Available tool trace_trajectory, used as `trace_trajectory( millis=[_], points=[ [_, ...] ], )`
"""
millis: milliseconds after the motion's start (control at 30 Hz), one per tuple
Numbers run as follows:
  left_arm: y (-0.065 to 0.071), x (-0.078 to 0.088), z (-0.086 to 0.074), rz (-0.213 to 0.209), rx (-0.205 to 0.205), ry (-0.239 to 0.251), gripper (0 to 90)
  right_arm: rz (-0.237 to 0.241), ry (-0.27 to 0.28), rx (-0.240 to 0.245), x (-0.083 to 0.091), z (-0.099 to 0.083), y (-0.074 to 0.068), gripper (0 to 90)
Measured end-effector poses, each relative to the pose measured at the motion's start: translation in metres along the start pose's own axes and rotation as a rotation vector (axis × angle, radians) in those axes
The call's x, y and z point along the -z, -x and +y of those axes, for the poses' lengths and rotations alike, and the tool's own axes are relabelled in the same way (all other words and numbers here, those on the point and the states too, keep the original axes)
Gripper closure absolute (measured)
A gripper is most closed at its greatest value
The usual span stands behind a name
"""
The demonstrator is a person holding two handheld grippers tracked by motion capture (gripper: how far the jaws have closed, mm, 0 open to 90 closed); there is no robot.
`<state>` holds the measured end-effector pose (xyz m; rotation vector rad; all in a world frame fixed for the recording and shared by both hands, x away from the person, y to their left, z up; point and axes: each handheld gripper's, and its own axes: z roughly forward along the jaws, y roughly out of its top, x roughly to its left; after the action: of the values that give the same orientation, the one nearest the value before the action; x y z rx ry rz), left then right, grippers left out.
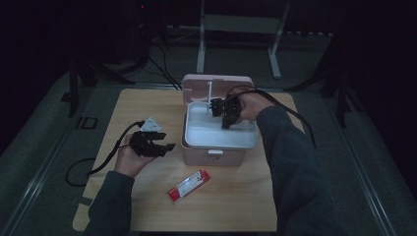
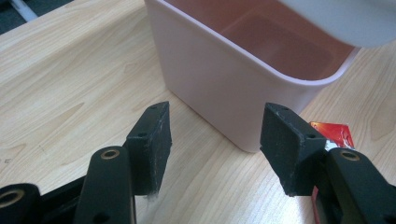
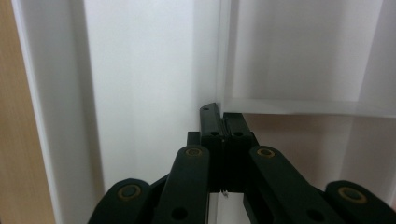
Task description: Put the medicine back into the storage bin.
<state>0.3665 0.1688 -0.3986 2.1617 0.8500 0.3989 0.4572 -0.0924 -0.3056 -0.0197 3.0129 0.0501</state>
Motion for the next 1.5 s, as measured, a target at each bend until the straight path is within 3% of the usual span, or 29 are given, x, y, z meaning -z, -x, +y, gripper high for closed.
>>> trace_trajectory(
  millis=[400, 500, 600, 833, 1100, 1367, 1500],
  points=[
    [0.000, -0.004, 0.001, -0.006, 0.000, -0.008, 42.8, -0.013, -0.009, -0.030, 0.009, -0.031, -0.009, 89.5],
    [0.000, -0.004, 0.001, -0.006, 0.000, -0.008, 42.8, -0.017, 0.000, -0.050, 0.015, -0.047, -0.010, 89.5],
    [0.000, -0.004, 0.001, -0.005, -0.001, -0.007, 42.8, -0.018, -0.001, -0.055, 0.016, -0.050, -0.010, 89.5],
    [0.000, -0.003, 0.001, -0.004, 0.003, -0.006, 42.8, -0.019, -0.001, -0.103, 0.023, -0.081, -0.013, 89.5],
    [-0.001, -0.003, 0.001, -0.004, 0.002, -0.011, 42.8, -0.018, 0.022, -0.148, 0.024, -0.108, -0.015, 89.5],
    [-0.001, -0.003, 0.001, -0.006, -0.002, -0.015, 42.8, -0.016, 0.000, -0.178, 0.020, -0.127, -0.017, 89.5],
    [-0.001, -0.003, 0.001, -0.003, -0.002, -0.015, 42.8, -0.025, 0.018, -0.222, 0.019, -0.146, -0.017, 89.4]
  ],
)
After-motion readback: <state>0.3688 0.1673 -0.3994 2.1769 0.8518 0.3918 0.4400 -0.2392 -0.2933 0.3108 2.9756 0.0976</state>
